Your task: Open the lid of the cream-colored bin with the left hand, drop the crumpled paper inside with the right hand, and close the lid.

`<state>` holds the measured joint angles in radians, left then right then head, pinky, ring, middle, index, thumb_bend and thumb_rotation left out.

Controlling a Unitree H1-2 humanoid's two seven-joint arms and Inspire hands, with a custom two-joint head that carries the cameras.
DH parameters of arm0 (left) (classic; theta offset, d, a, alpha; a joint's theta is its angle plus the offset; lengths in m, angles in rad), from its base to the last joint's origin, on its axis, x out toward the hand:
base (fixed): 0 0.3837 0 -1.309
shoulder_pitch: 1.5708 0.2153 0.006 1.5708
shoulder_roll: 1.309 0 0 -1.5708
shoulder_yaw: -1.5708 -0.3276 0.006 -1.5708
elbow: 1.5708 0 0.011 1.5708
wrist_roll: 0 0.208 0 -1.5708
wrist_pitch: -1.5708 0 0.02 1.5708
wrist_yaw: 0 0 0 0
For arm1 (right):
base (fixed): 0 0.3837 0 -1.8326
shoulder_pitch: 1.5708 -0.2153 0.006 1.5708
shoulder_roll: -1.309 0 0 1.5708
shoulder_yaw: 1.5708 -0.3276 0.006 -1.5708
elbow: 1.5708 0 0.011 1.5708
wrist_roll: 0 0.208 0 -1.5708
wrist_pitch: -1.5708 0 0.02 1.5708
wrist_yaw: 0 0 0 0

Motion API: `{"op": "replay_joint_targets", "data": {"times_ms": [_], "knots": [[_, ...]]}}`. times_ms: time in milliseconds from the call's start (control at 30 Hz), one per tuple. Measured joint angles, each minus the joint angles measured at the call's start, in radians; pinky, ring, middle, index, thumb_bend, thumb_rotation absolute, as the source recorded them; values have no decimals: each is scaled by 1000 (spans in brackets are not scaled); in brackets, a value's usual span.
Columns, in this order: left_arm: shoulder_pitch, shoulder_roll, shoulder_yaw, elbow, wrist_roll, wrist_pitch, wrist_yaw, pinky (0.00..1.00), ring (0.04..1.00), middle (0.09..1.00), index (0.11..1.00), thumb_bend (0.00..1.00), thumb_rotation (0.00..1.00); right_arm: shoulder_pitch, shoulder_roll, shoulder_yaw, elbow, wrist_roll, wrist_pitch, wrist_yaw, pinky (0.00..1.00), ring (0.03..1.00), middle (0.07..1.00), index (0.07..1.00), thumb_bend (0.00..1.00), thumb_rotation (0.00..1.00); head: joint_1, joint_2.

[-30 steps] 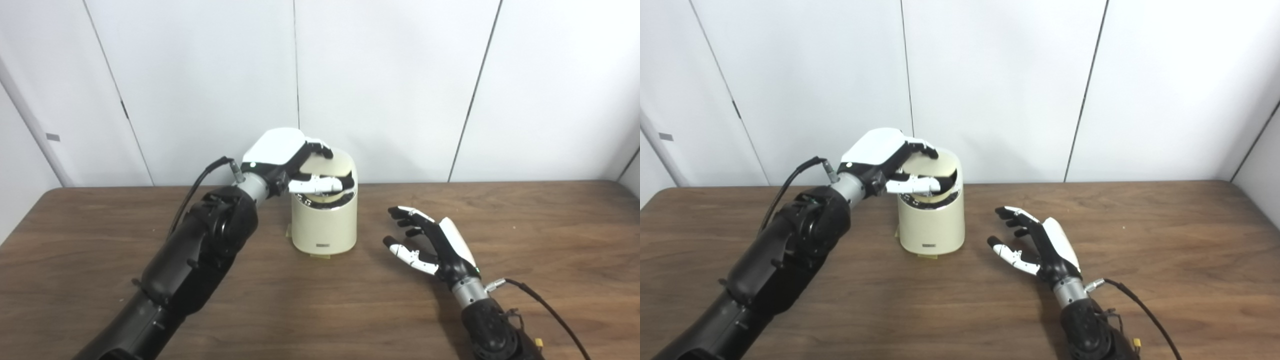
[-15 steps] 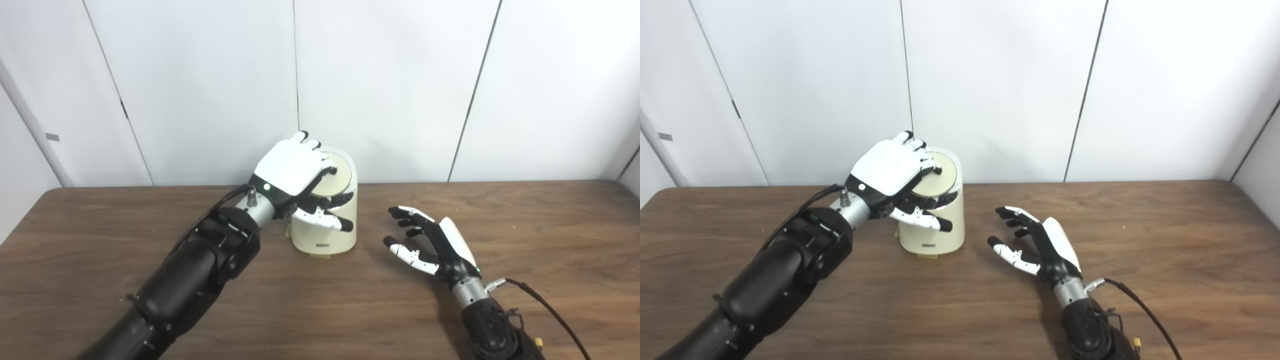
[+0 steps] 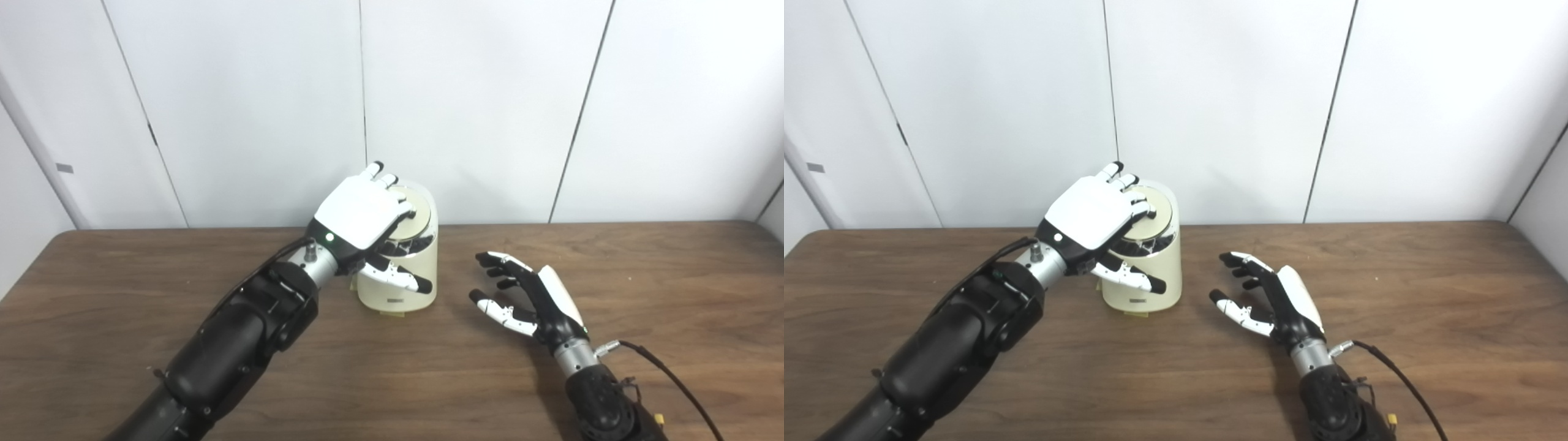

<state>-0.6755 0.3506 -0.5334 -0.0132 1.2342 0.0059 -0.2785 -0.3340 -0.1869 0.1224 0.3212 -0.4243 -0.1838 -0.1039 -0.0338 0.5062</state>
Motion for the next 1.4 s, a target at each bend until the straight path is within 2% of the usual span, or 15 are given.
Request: {"op": "replay_joint_targets", "data": {"times_ms": [533, 633, 700, 867, 1033, 1167, 1400], "knots": [[31, -15, 19, -43, 42, -1, -32, 1000, 862, 751, 737, 847, 1000, 0, 0, 0, 1, 4, 1, 0, 678, 767, 795, 784, 232, 431, 2, 5], [32, -16, 20, -59, 42, -1, -75, 1000, 858, 764, 735, 922, 971, 0, 1, 0, -1, 5, 6, 1, 673, 764, 793, 782, 236, 402, 2, 8], [26, -16, 19, -63, 41, -1, -115, 1000, 843, 756, 724, 963, 955, 0, 1, 0, -2, 6, 10, 2, 677, 767, 795, 784, 238, 419, -3, 9], [17, -17, 22, -55, 19, -3, -148, 1000, 819, 738, 697, 989, 955, 2, 1, 0, -26, 6, 31, 17, 686, 775, 801, 790, 241, 429, -5, 23], [17, -25, 47, -20, -50, -5, -118, 1000, 799, 717, 683, 977, 959, 4, 1, 0, -53, 9, 43, 34, 688, 776, 801, 792, 245, 436, -3, 28], [14, -29, 59, 11, -104, -10, -101, 963, 789, 712, 688, 977, 978, 5, 0, 0, -53, 13, 42, 38, 699, 784, 805, 794, 253, 447, -8, 34], [18, -29, 73, 73, -174, -45, 6, 999, 770, 687, 659, 951, 948, 8, -1, 0, -64, 22, 42, 49, 696, 784, 806, 794, 255, 431, -3, 29]]}}
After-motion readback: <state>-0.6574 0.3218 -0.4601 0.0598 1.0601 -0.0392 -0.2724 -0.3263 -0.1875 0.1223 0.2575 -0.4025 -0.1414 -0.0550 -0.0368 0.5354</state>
